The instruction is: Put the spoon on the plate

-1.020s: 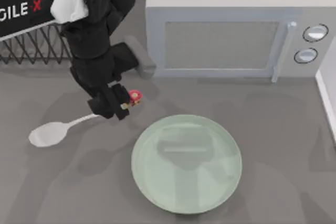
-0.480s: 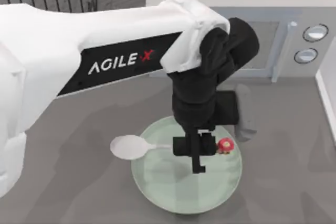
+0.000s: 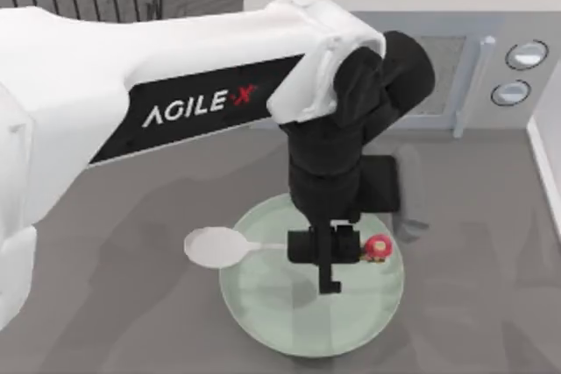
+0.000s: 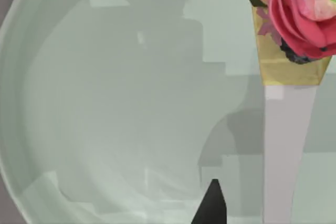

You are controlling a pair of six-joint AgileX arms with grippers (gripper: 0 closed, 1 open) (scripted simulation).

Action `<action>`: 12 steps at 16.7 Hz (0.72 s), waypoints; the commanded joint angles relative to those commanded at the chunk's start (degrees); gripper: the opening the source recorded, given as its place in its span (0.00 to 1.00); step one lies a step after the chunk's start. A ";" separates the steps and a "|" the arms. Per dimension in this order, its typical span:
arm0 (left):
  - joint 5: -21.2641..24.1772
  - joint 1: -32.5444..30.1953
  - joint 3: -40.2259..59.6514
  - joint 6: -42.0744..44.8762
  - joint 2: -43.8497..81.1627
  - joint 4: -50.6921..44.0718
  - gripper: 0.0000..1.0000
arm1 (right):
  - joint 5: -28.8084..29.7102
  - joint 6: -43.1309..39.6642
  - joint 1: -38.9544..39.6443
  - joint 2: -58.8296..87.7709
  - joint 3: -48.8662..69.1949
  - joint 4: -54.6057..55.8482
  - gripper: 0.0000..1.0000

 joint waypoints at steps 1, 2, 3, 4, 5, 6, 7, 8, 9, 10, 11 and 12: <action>0.27 -0.35 -0.24 0.44 -0.50 -0.32 0.00 | 0.00 0.00 0.00 0.00 0.00 0.00 1.00; 0.56 -0.75 -0.53 0.92 -1.07 -0.64 0.00 | 0.00 0.00 0.00 0.00 0.00 0.00 1.00; 0.87 -1.19 -0.86 1.43 -1.69 -0.97 0.00 | 0.00 0.00 0.00 0.00 0.00 0.00 1.00; 1.17 -1.66 -1.21 1.94 -2.32 -1.27 0.00 | 0.00 0.00 0.00 0.00 0.00 0.00 1.00; 1.47 -2.13 -1.55 2.43 -2.94 -1.55 0.00 | 0.00 0.00 0.00 0.00 0.00 0.00 1.00; 1.76 -2.61 -1.83 2.88 -3.53 -1.80 0.00 | 0.00 0.00 0.00 0.00 0.00 0.00 1.00; 2.00 -3.05 -2.05 3.26 -4.09 -1.99 0.00 | 0.00 0.00 0.00 0.00 0.00 0.00 1.00; 2.21 -3.46 -2.20 3.56 -4.58 -2.10 0.00 | 0.00 0.00 0.00 0.00 0.00 0.00 1.00; 2.36 -3.80 -2.28 3.76 -5.01 -2.11 0.00 | 0.00 0.00 0.00 0.00 0.00 0.00 1.00; 2.45 -4.05 -2.31 3.84 -5.32 -2.00 0.00 | 0.00 0.00 0.00 0.00 0.00 0.00 1.00; 2.47 -4.22 -2.30 3.81 -5.53 -1.77 0.00 | 0.00 0.00 0.00 0.00 0.00 0.00 1.00; 2.43 -4.31 -2.26 3.70 -5.63 -1.42 0.00 | 0.00 0.00 0.00 0.00 0.00 0.00 1.00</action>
